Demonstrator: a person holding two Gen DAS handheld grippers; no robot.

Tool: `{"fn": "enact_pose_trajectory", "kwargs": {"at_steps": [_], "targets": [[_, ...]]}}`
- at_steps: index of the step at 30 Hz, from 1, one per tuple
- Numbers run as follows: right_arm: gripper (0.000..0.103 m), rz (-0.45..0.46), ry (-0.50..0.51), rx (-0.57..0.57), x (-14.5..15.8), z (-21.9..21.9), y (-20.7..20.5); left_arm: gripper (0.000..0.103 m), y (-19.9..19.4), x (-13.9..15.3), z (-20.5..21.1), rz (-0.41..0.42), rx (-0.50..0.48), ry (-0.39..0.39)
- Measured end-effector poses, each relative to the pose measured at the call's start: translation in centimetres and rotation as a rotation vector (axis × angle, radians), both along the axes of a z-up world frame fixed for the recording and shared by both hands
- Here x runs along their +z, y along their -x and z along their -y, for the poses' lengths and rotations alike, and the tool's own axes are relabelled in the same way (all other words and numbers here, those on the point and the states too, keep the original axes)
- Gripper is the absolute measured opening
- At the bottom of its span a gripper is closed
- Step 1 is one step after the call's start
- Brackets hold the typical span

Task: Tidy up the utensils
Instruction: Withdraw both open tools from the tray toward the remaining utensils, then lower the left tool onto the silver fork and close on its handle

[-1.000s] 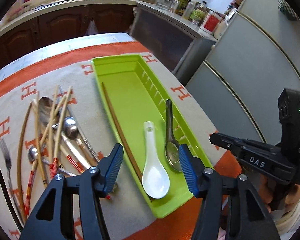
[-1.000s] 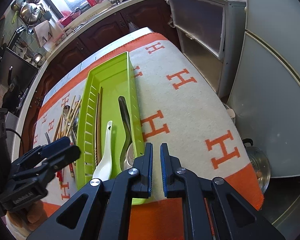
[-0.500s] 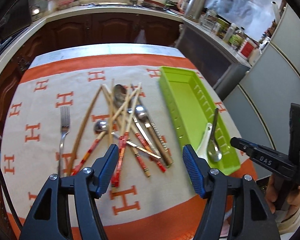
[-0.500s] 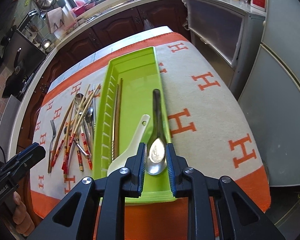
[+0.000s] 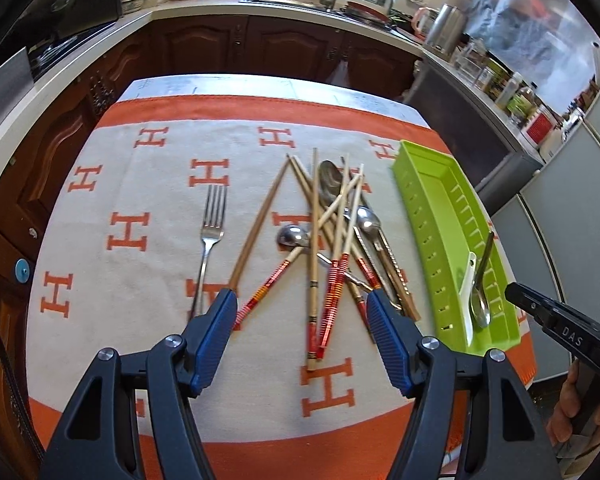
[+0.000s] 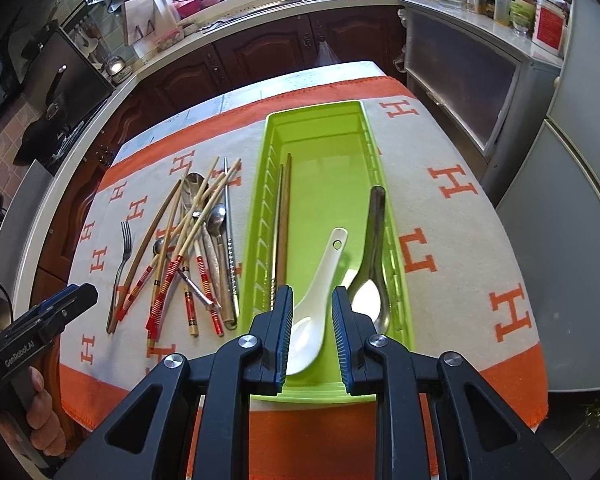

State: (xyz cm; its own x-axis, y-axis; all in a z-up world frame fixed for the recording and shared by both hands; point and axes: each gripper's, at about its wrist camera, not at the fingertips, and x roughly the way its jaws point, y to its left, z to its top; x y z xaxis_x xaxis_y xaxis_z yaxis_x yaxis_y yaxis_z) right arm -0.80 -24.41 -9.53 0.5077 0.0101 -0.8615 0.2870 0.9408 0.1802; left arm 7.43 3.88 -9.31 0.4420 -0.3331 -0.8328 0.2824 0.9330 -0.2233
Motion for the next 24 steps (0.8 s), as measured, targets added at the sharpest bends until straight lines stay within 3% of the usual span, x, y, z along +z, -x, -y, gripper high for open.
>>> {"fn": "enact_pose_trajectory", "kwargs": {"at_steps": [12,20,24], "targets": [[0.02,0.012,0.046,0.09,1.2,-3.8,-2.4,0.065,-2.8,-2.0,-4.5,-0.016,0.082,-0.035],[0.02,0.039,0.045,0.149,1.9,-6.0,-4.1,0.065,-5.2,-4.6,-5.4,-0.062,0.064,-0.069],[0.02,0.035,0.031,0.174,1.5,-6.7,-4.5,0.046,-6.2,-5.8,-5.0,-0.089,0.061,-0.088]]}}
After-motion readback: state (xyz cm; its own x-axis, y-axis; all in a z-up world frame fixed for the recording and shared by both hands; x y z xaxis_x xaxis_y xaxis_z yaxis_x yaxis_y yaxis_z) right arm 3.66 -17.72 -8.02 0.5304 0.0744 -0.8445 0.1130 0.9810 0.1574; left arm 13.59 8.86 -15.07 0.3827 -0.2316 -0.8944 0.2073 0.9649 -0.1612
